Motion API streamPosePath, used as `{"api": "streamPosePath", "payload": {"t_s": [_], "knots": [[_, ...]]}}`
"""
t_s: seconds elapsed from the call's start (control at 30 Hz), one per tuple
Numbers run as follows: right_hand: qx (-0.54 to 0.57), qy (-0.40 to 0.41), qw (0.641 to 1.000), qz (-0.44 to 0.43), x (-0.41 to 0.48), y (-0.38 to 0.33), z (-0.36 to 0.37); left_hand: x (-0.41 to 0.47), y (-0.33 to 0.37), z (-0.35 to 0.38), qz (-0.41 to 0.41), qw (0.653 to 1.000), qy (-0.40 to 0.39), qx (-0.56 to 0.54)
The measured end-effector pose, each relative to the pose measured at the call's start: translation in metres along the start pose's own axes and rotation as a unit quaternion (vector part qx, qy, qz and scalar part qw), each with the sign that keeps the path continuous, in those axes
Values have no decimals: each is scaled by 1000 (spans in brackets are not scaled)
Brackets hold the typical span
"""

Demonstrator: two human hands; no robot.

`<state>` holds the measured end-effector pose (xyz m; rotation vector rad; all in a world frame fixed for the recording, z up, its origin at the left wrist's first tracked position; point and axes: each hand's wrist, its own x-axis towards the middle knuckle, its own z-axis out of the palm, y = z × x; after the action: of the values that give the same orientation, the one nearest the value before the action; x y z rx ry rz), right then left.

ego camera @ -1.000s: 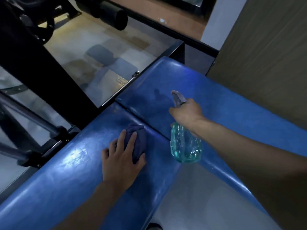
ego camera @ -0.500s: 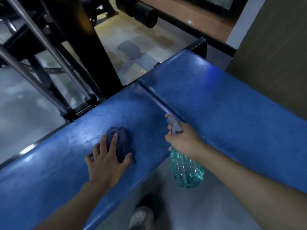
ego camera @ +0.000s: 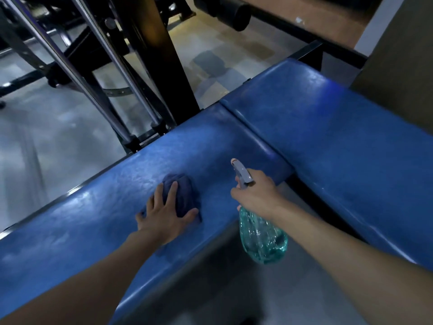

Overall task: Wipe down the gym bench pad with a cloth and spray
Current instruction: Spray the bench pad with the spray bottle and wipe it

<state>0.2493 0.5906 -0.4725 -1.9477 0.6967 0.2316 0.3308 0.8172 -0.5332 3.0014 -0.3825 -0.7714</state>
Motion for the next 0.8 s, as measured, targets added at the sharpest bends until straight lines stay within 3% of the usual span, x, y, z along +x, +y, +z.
{"api": "streamPosePath", "payload": {"t_s": [0.23,0.33,0.8], "knots": [[9,-6,1000,-12,-9,-1,27,-8,-5,7,-9,999,44,-6],[-49,13,999,5,-14,-5,38,-15,-24,10,-18,998,53,-5],[-35,-8,999,-28,-78,-69,167,-84,-211,22,-55,993,101,-41]]}}
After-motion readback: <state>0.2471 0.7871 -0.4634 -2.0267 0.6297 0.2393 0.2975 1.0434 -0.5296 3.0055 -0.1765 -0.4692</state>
